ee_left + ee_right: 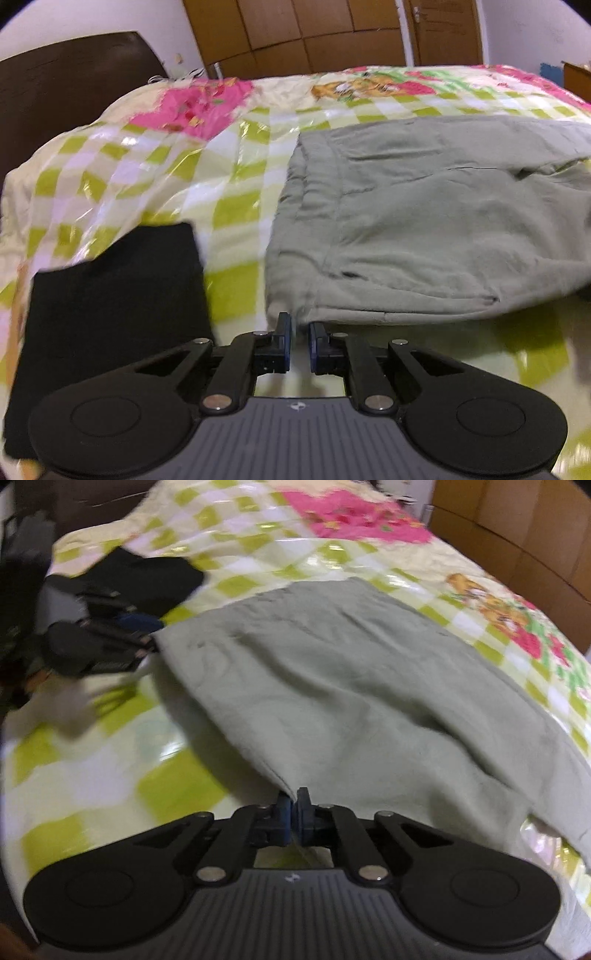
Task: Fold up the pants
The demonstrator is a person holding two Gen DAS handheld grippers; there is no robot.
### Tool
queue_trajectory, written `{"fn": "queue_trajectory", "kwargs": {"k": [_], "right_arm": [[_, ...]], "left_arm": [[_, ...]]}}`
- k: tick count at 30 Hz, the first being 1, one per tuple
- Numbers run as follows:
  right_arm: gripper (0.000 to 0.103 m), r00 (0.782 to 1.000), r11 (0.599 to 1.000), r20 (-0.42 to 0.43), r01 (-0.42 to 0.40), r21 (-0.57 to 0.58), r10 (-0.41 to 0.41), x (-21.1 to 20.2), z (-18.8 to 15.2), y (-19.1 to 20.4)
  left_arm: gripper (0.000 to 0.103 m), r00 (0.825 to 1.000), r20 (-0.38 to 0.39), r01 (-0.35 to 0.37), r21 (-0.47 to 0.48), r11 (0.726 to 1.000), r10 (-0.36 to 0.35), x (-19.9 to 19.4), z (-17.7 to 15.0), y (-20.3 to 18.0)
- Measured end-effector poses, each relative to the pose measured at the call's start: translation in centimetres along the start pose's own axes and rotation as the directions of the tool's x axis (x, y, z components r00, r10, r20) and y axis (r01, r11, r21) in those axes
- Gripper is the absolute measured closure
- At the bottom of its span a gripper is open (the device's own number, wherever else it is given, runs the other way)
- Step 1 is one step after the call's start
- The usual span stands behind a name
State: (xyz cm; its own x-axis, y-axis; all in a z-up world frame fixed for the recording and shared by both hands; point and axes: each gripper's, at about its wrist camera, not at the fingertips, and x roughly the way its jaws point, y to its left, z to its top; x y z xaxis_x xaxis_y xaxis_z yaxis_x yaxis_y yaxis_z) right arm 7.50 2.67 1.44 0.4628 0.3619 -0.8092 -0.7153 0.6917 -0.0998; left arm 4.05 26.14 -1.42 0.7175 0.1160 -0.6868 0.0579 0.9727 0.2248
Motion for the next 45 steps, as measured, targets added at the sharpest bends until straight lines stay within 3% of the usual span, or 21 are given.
{"fn": "queue_trajectory", "kwargs": {"k": [3,5,7,10,14,18,20,22,25,27,30,33,35,39,45], "right_arm": [[0.099,0.998,0.997,-0.013,-0.069,-0.02,0.069,-0.6,-0.8,1.9],[0.09,0.994,0.994,-0.045,-0.106,-0.039,0.105,-0.2,-1.1,2.9],[0.083,0.994,0.993,-0.047,-0.104,-0.047,0.102,0.2,-1.5,3.5],[0.081,0.992,0.993,-0.039,-0.119,-0.021,0.118,-0.3,-1.8,3.3],[0.075,0.998,0.996,0.008,-0.064,0.067,0.064,-3.1,-3.4,0.9],[0.075,0.996,0.962,0.017,0.079,0.262,-0.087,-6.4,-6.9,-5.0],[0.075,0.981,0.91,-0.014,0.183,0.372,-0.191,-8.3,-9.7,-8.5],[0.075,0.955,0.829,-0.064,0.285,0.481,-0.291,-10.3,-12.7,-12.5],[0.075,0.9,0.678,-0.14,0.407,0.612,-0.414,-13.6,-17.6,-17.8],[0.074,0.875,0.571,-0.183,0.437,0.695,-0.447,-15.6,-21.0,-20.6],[0.073,0.865,0.417,-0.224,0.424,0.804,-0.449,-17.2,-25.2,-24.3],[0.072,0.893,0.31,-0.186,0.329,0.892,-0.41,-17.8,-28.7,-26.8],[0.071,0.911,0.265,-0.135,0.251,0.931,-0.39,-17.6,-29.6,-28.1],[0.071,0.923,0.206,-0.069,0.157,0.966,-0.379,-16.9,-30.6,-29.4],[0.064,0.936,0.163,0.006,0.056,0.985,-0.352,-17.8,-31.8,-30.3]], "left_arm": [[0.077,0.998,-0.051,-0.034,0.017,0.999,0.035,-0.6,-1.4,0.2],[0.077,0.997,-0.068,-0.042,-0.001,0.999,0.042,-1.2,-2.1,0.6],[0.077,0.997,-0.06,-0.054,-0.015,0.998,0.053,-2.1,-2.2,0.6],[0.076,0.999,-0.013,-0.041,-0.033,0.999,0.04,-3.6,-1.3,-0.2],[0.073,0.996,0.059,0.063,-0.003,0.998,-0.063,-4.3,1.2,-4.2],[0.069,0.966,0.096,0.234,0.066,0.97,-0.24,-3.6,4.0,-11.3],[0.069,0.945,0.096,0.3,0.116,0.947,-0.311,-3.1,5.3,-15.2],[0.068,0.918,0.09,0.368,0.166,0.915,-0.386,-2.8,6.4,-19.4],[0.064,0.885,0.064,0.438,0.226,0.87,-0.462,-2.6,8.0,-25.0],[0.062,0.87,0.049,0.464,0.255,0.848,-0.491,-2.2,8.8,-27.6],[0.061,0.855,0.015,0.493,0.286,0.822,-0.518,-1.6,9.8,-31.0],[0.061,0.856,-0.015,0.496,0.306,0.813,-0.517,-1.4,10.0,-33.2],[0.06,0.861,-0.019,0.49,0.302,0.818,-0.509,-1.2,10.2,-34.1],[0.058,0.868,-0.037,0.482,0.306,0.821,-0.495,-0.9,10.6,-34.7],[0.056,0.868,-0.041,0.482,0.309,0.82,-0.495,-0.7,10.8,-35.6]]}}
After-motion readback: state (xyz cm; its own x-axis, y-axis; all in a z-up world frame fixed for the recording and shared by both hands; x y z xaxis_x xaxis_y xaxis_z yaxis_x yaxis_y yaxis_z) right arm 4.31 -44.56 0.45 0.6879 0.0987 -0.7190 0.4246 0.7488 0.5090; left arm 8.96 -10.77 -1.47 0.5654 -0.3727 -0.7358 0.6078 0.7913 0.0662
